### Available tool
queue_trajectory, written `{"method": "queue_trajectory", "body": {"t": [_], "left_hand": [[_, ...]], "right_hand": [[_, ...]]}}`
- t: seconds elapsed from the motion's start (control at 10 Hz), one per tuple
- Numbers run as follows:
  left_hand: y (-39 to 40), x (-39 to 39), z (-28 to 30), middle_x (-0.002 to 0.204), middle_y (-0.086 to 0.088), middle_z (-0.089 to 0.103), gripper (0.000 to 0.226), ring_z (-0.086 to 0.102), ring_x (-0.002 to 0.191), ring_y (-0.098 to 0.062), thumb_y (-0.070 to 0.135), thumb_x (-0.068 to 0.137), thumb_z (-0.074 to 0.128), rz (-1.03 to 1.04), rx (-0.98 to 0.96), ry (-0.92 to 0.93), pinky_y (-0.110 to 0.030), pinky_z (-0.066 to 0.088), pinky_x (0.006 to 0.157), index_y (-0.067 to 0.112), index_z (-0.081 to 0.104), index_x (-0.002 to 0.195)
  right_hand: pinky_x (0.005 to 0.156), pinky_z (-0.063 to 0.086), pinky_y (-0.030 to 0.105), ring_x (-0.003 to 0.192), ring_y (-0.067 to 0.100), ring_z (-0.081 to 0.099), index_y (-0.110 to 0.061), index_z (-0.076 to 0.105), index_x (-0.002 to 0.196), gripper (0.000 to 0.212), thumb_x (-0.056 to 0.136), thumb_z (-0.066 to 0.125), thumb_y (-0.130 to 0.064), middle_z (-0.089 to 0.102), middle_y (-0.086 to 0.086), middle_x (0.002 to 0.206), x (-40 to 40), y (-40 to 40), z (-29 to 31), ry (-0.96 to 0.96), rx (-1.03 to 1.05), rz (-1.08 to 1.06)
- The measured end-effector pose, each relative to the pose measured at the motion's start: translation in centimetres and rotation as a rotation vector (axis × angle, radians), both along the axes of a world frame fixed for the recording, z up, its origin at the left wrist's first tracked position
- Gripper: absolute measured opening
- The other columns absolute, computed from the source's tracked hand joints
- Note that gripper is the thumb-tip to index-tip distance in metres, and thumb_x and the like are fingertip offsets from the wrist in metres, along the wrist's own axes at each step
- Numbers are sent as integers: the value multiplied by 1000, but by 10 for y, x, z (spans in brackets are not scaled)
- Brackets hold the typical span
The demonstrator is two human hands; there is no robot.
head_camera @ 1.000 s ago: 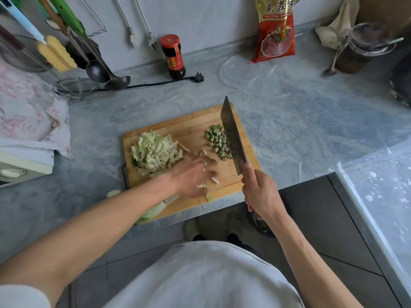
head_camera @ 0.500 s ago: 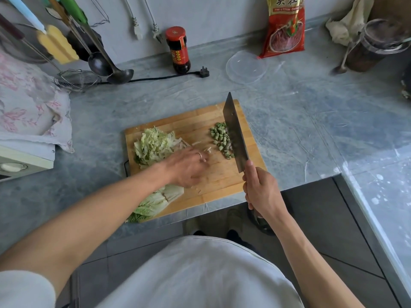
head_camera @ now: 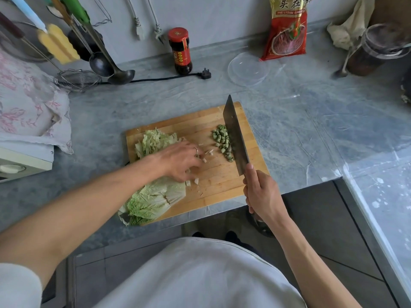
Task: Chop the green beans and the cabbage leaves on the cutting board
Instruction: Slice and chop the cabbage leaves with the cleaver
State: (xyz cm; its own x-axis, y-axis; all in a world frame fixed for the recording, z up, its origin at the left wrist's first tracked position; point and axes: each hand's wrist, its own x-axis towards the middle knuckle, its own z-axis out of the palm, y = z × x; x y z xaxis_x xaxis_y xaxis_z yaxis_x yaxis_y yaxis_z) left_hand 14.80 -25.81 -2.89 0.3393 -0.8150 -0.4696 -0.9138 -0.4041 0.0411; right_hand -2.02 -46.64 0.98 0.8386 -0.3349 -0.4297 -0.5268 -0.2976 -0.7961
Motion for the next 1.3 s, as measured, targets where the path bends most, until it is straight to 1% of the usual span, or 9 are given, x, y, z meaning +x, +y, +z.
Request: {"method": "queue_trajectory", "body": {"t": [0.1,0.2,0.4,0.6,0.7,0.8,0.9,1.1,1.3], "left_hand": [[-6,-21,-8,141,-4,47,42,43,131,-22,58,87,60,-109,62,42,-39,36,113,28,63,116],[-4,-8,-4,140,-2,50,39,45,133,-23,48,88,64,-21,-39,0,-40,36,114,29,61,122],[11,13,-17,142,2,48,34,42,135,-18,42,89,64,169,-176,-8,-40,32,117,37,62,123],[-13,-27,-19,120,3,61,20,53,120,-20,41,95,59,-47,-86,60,-40,35,113,26,65,106],[-4,-12,-19,135,2,59,29,49,131,-20,14,92,63,32,-90,-30,-39,29,119,26,64,119],[9,3,-15,136,1,58,42,49,128,-21,11,92,64,163,-160,-65,-38,37,114,28,60,130],[4,-3,-13,141,0,54,33,46,132,-20,22,97,60,206,-216,-42,-38,32,117,29,61,129],[-31,-11,-19,156,0,38,47,40,142,-23,4,98,46,224,-264,-77,-43,34,117,24,52,140],[-7,1,-18,143,-3,55,32,56,127,-21,25,103,46,141,-123,-94,-38,44,110,16,60,130]], "right_hand": [[55,43,37,59,32,53,4,59,95,66,101,30,-55,58,26,72,0,1,1,11,-4,0],[48,41,32,53,30,51,2,60,94,63,101,32,-54,57,20,68,0,0,3,41,0,0],[48,48,49,48,28,46,6,51,79,68,104,30,-54,50,12,59,1,1,3,-11,-50,23],[49,42,34,51,27,49,-7,57,86,55,101,31,-53,55,15,64,1,1,5,17,2,12],[48,42,34,50,26,49,-7,56,84,55,101,31,-54,54,13,63,3,1,5,12,-5,20],[50,49,46,50,25,49,-2,55,79,62,104,30,-53,54,9,62,8,1,2,-17,-40,20],[53,48,44,50,28,50,-5,56,78,60,102,31,-55,55,11,60,9,2,1,-16,-13,7],[48,50,46,48,26,52,-2,56,80,61,104,30,-52,55,12,63,13,4,1,-11,-35,17],[57,45,41,56,30,50,-2,58,86,63,100,32,-57,54,14,63,8,1,3,-15,0,-5]]}}
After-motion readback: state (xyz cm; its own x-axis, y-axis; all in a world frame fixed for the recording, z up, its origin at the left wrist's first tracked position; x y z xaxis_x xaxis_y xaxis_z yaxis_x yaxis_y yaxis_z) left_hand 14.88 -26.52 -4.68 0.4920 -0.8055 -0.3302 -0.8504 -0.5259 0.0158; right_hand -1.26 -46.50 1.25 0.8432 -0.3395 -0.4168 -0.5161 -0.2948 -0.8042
